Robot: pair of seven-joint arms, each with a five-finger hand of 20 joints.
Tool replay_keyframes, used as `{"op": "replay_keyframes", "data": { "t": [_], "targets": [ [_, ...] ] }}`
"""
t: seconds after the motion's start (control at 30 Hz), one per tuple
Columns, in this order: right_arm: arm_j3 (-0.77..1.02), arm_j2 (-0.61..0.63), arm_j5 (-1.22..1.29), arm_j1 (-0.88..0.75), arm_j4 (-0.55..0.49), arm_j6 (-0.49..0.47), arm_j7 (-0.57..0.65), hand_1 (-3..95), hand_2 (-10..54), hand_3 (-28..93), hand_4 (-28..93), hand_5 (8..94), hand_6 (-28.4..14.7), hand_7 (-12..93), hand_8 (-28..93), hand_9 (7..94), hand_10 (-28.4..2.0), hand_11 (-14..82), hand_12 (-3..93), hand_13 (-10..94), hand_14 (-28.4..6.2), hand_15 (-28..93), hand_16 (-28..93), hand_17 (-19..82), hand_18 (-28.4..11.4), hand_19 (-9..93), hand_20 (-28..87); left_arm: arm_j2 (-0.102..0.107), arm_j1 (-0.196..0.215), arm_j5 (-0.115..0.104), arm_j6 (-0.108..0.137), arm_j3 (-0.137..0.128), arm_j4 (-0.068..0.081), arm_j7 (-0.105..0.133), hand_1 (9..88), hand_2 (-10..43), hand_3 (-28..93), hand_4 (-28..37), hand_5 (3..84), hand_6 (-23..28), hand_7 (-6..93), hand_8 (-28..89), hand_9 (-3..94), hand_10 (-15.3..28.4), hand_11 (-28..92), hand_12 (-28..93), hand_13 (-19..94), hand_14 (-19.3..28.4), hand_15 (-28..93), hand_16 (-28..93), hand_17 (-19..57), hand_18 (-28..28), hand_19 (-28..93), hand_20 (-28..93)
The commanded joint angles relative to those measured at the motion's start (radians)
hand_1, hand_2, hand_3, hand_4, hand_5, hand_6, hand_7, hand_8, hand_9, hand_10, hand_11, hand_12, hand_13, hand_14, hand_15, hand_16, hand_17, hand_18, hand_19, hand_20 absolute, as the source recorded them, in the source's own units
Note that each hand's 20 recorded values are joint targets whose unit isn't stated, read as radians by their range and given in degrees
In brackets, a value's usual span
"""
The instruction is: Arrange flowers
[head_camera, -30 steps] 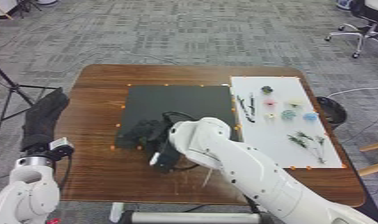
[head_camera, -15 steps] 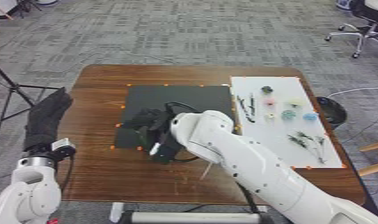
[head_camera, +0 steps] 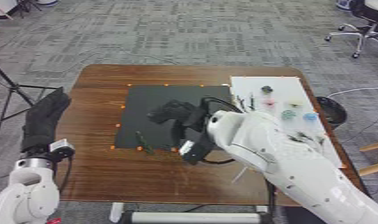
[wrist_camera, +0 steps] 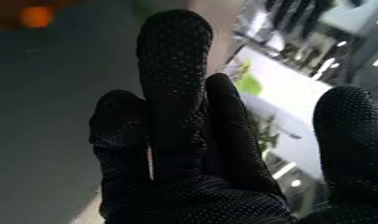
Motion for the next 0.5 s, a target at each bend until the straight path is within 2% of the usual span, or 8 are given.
{"op": "replay_keyframes", "data": {
  "t": [0.03, 0.13, 0.17, 0.4, 0.47, 0.5],
  "targets": [
    [0.007, 0.02, -0.018, -0.089, 0.013, 0.007, 0.035, 22.6, 10.1, 54, -9, 48.8, -9.8, 2, -6, 43.2, -14.5, 4.4, 5.0, 88, -8.6, 44, 29, 51, -20.5, 90, 40, -0.005, 0.008, -0.001, -0.007, -0.011, -0.011, -0.005, 18.0, 7.2, 74, -28.3, 41.2, 1.6, 10.6, -7, 38.6, 12.1, 13, 10, 33, 13.6, 10, 2, 1.6, 9.9, 3, 14],
    [0.014, 0.016, -0.014, -0.105, 0.013, 0.013, 0.045, 22.7, 10.1, 53, -9, 48.8, -9.8, 2, -6, 43.2, -14.4, 4.3, 5.0, 88, -8.7, 44, 29, 51, -20.5, 90, 40, -0.009, 0.014, -0.004, -0.008, -0.017, -0.012, -0.005, 17.8, 7.1, 74, -28.3, 41.2, 1.6, 10.5, -8, 38.7, 12.1, 13, 10, 33, 13.6, 10, 2, 1.6, 9.9, 3, 14],
    [0.016, 0.014, -0.009, -0.109, 0.013, 0.012, 0.049, 22.7, 10.1, 53, -9, 48.8, -9.8, 2, -6, 43.2, -14.4, 4.3, 5.1, 88, -8.7, 44, 29, 51, -20.5, 90, 40, -0.002, 0.009, -0.006, 0.009, -0.002, -0.013, -0.005, 17.8, 7.0, 74, -28.3, 41.2, 1.6, 10.5, -7, 38.6, 12.0, 13, 10, 33, 13.6, 10, 2, 1.6, 9.9, 3, 14],
    [-0.003, -0.008, 0.009, -0.121, 0.014, 0.004, 0.064, 22.8, 10.2, 53, -9, 49.1, -9.9, 2, -6, 43.4, -14.4, 4.4, 5.1, 88, -8.7, 44, 29, 51, -20.5, 90, 40, -0.005, 0.015, -0.011, 0.017, 0.001, -0.016, -0.003, 17.7, 6.9, 74, -28.3, 41.2, 1.6, 10.4, -7, 38.5, 12.1, 12, 10, 33, 13.6, 10, 2, 1.5, 9.9, 3, 14],
    [-0.012, -0.02, 0.009, -0.12, 0.017, -0.005, 0.066, 22.9, 10.2, 53, -9, 49.1, -9.9, 2, -6, 43.4, -14.6, 4.4, 5.1, 88, -8.6, 44, 29, 51, -20.5, 90, 40, -0.004, 0.013, -0.012, 0.018, 0.004, -0.015, -0.003, 17.6, 6.9, 74, -28.3, 41.2, 1.6, 10.4, -7, 38.5, 12.1, 12, 10, 33, 13.6, 10, 2, 1.5, 10.0, 3, 14],
    [-0.02, -0.022, 0.011, -0.117, 0.017, -0.002, 0.065, 22.9, 10.2, 53, -9, 49.1, -9.9, 2, -6, 43.4, -14.6, 4.4, 5.2, 88, -8.6, 44, 29, 51, -20.5, 90, 39, -0.006, 0.007, -0.01, 0.01, 0.002, -0.01, -0.005, 17.6, 6.9, 74, -28.3, 41.2, 1.6, 10.4, -7, 38.5, 12.1, 12, 10, 33, 13.6, 10, 2, 1.5, 10.0, 3, 14]
  ]
}}
